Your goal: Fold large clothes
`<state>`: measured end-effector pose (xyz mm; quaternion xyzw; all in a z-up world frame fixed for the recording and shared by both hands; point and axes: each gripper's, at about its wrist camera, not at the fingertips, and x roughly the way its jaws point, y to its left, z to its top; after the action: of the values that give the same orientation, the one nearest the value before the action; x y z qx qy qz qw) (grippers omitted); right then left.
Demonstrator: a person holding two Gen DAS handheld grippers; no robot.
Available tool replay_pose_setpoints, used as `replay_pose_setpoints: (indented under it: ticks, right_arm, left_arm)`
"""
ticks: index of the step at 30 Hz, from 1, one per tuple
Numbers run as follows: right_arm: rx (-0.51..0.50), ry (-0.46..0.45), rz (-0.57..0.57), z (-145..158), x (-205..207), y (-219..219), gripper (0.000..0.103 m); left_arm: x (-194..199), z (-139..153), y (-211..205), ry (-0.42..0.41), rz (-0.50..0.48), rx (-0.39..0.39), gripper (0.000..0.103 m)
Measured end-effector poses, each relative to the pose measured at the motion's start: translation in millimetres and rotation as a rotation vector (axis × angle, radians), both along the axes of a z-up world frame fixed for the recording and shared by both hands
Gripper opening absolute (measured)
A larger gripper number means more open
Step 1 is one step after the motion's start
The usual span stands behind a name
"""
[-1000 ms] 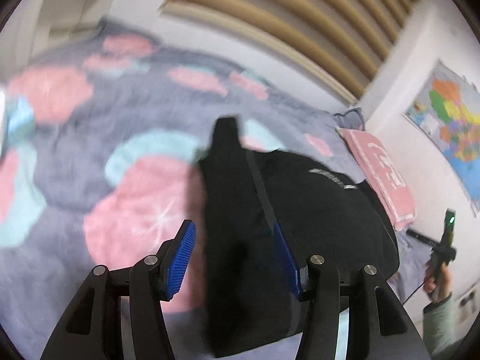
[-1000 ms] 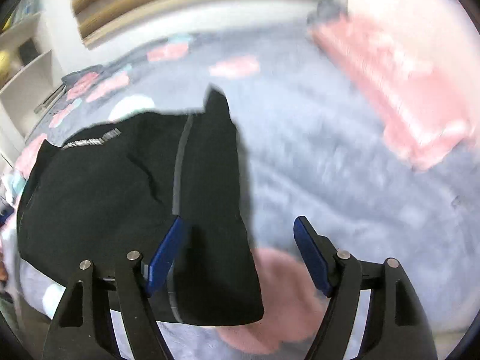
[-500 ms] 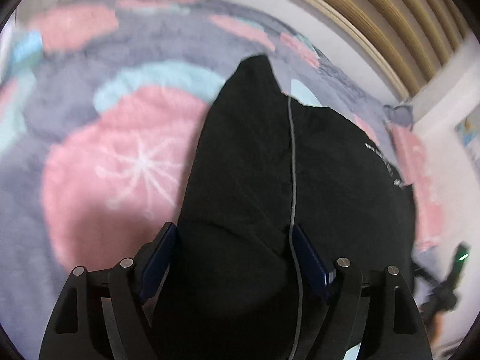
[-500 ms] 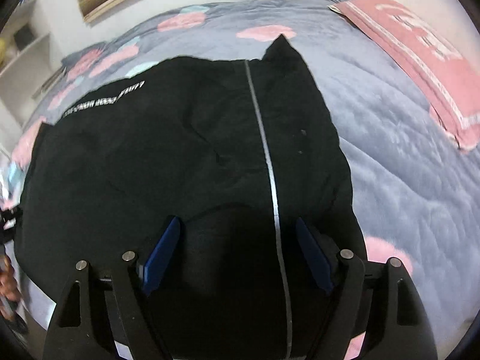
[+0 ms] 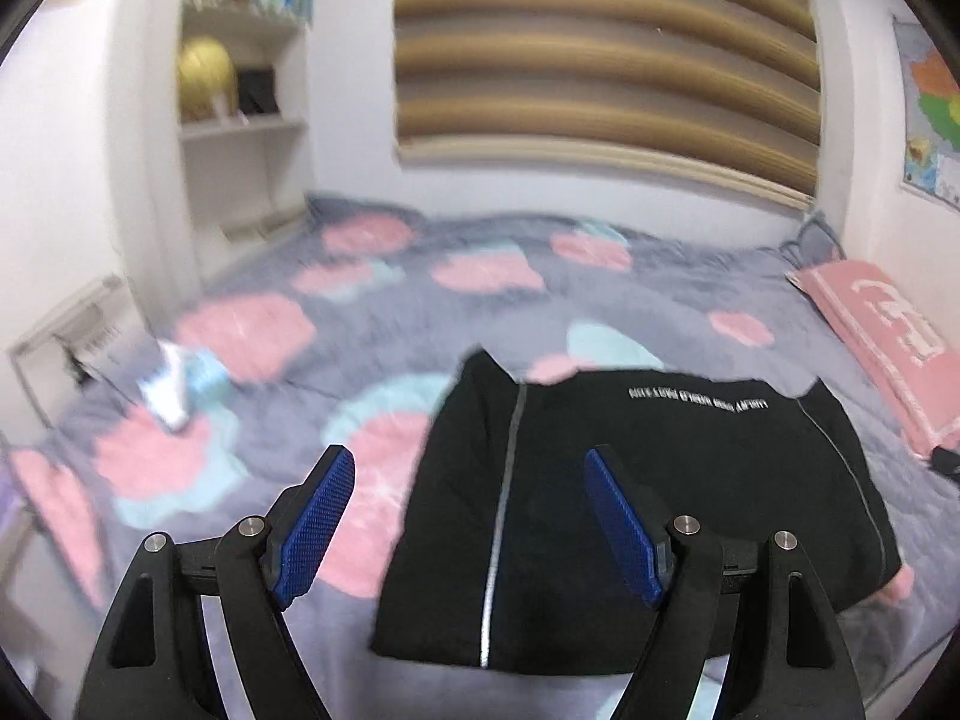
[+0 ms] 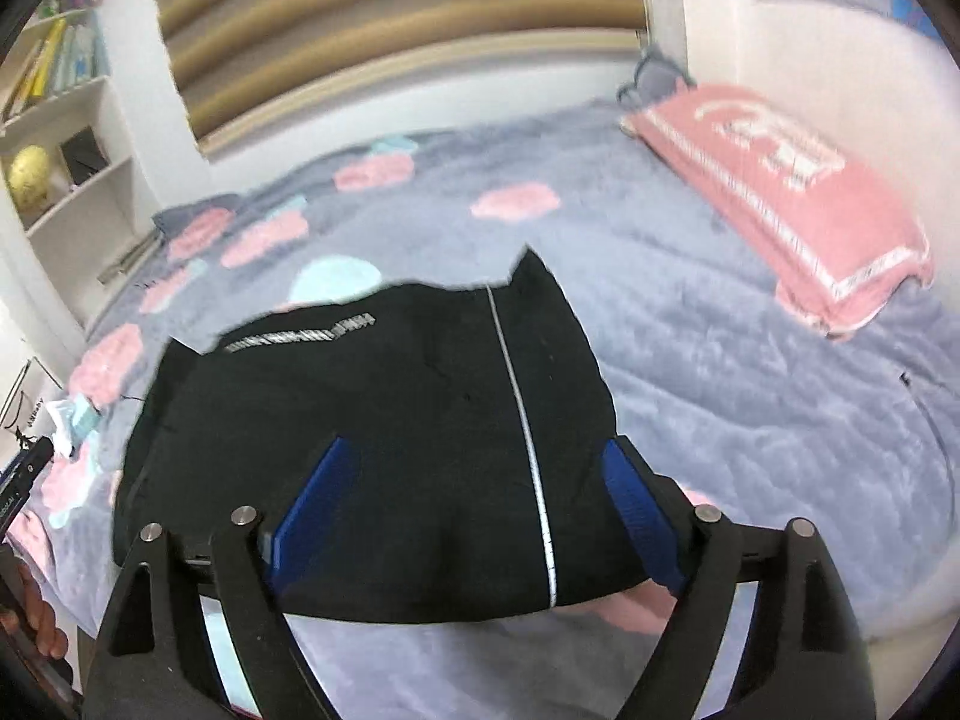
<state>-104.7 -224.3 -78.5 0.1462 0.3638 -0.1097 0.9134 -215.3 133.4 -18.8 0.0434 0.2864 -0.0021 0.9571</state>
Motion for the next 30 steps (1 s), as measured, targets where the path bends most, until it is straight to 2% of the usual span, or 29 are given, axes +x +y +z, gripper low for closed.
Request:
replay_pose_setpoints:
  ticks: [3, 9, 12, 16, 20, 27, 30]
  right_arm:
    - [-0.040, -0.042, 0.006, 23, -13, 14, 0.088]
    - [-0.081, -0.157, 0.006, 66, -43, 37, 0.091]
    - [-0.108, -0.209, 0.021, 87, -58, 54, 0.097]
    - [-0.167, -0.221, 0.057, 100, -66, 74, 0.098]
    - [-0.210, -0.182, 0.082, 91, -60, 88, 0.098]
    - [-0.174, -0.087, 0.122, 56, -37, 93, 0.098]
    - [-0.129, -0.063, 0.119, 43, -32, 86, 0.098]
  left_arm:
    - [-24, 21, -6, -0.054, -0.020, 0.026, 0.080]
    - [-58, 57, -13, -0.114, -0.025, 0.004, 0.080]
    - [-71, 66, -17, -0.128, -0.022, -0.005, 0.080]
    - [-84, 72, -29, -0.141, -0.028, 0.027, 0.080]
    - [-86, 66, -39, -0.119, -0.055, 0.021, 0.080]
    - [-77, 44, -58, -0.052, -0.089, 0.045, 0.080]
    - [-71, 39, -67, -0.030, -0.094, 0.070, 0.080]
